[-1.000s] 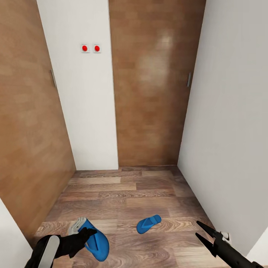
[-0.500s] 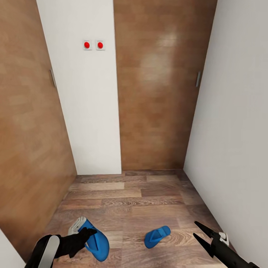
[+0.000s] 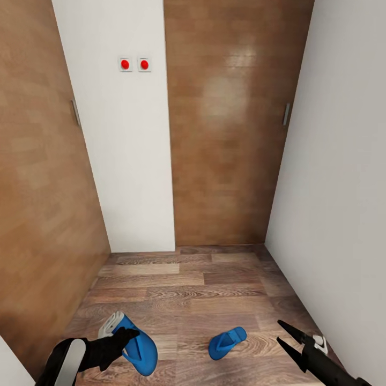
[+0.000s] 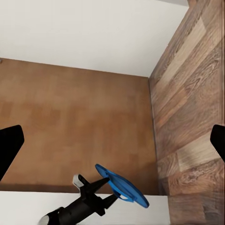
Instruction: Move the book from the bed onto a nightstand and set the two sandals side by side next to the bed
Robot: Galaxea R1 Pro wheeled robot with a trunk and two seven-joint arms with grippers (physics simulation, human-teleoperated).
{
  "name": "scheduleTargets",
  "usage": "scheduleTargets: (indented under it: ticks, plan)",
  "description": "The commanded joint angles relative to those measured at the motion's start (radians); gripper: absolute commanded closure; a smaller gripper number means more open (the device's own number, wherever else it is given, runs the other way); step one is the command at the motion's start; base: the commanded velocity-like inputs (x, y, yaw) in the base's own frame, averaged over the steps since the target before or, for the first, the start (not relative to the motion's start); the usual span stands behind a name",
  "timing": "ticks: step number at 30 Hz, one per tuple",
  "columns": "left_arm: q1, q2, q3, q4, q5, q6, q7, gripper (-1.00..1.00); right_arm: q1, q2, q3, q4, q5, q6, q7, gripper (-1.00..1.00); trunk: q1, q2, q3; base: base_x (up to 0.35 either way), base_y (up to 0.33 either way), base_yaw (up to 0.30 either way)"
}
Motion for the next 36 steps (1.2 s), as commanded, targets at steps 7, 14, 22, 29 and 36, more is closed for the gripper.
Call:
scheduleTargets:
  ticks: [7, 14, 22, 29, 36]
  plan:
    - [-0.001, 0.0, 0.007, -0.005, 0.002, 0.007, 0.003, 1.0, 0.0, 0.0, 0.003, -0.001, -0.007, 0.006, -0.083, -1.0, 0.0, 0.0, -0.001, 0.0, 0.0, 0.0]
    - [-0.001, -0.001, 0.007, -0.007, 0.002, 0.007, 0.003, 1.0, -0.001, 0.008, 0.011, -0.007, -0.007, 0.002, -0.169, -1.0, 0.0, 0.0, -0.001, 0.0, 0.0, 0.0]
    - [-0.001, -0.001, 0.01, -0.01, 0.002, 0.005, 0.003, 1.0, -0.147, 0.051, 0.04, -0.071, -0.012, 0.037, -0.617, -1.0, 0.0, 0.0, -0.001, 0.0, 0.0, 0.0]
    - [-0.001, -0.003, 0.01, -0.02, 0.003, 0.007, 0.003, 1.0, -0.371, 0.158, 0.075, -0.071, -0.013, 0.209, -1.03, -1.0, 0.0, 0.0, -0.001, 0.0, 0.0, 0.0]
    - [-0.001, -0.003, 0.009, -0.041, 0.004, 0.014, 0.003, 1.0, -0.671, 0.298, 0.08, 0.148, -0.025, 0.186, -1.532, -1.0, 0.0, 0.0, -0.001, 0.0, 0.0, 0.0]
